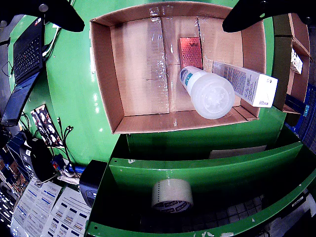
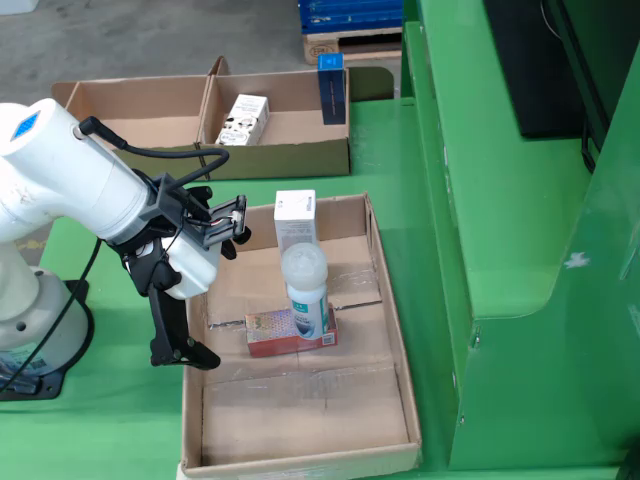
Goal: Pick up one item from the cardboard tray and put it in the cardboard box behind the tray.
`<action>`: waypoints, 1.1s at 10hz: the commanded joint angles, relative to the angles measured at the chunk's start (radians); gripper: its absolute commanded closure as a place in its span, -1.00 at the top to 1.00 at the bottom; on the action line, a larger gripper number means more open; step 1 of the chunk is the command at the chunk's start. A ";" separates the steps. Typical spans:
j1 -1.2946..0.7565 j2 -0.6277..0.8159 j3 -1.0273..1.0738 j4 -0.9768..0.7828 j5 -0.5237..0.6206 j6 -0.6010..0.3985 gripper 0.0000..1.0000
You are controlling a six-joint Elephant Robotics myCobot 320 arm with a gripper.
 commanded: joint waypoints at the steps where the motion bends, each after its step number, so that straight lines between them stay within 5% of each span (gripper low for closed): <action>1: 0.000 0.017 0.026 0.012 -0.001 -0.002 1.00; 11: 0.012 0.006 0.028 0.019 -0.009 -0.002 1.00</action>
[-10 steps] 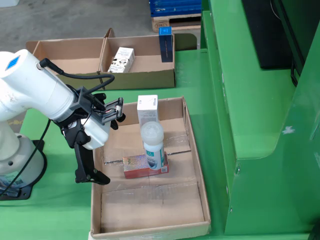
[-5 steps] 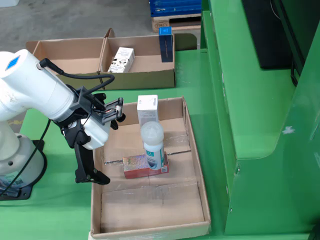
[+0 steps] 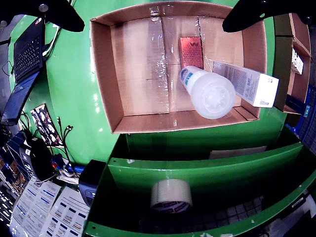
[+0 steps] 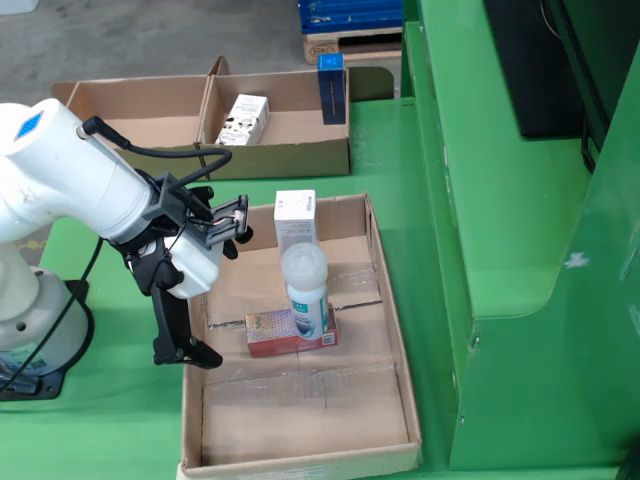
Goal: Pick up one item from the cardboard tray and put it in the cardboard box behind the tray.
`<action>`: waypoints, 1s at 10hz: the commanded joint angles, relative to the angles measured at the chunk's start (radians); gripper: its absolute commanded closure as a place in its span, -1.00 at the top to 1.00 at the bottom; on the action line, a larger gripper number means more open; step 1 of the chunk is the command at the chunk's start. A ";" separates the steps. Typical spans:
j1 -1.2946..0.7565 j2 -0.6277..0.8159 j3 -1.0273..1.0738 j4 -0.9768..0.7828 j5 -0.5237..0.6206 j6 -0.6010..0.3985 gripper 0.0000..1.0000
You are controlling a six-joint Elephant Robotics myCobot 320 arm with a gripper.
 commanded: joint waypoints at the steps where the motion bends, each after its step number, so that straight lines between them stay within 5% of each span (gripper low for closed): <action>1: 0.162 0.114 -0.076 0.012 -0.099 0.092 1.00; 5: 0.390 0.232 -0.193 -0.035 -0.212 0.237 1.00; 10: 0.390 0.232 -0.193 -0.035 -0.212 0.237 1.00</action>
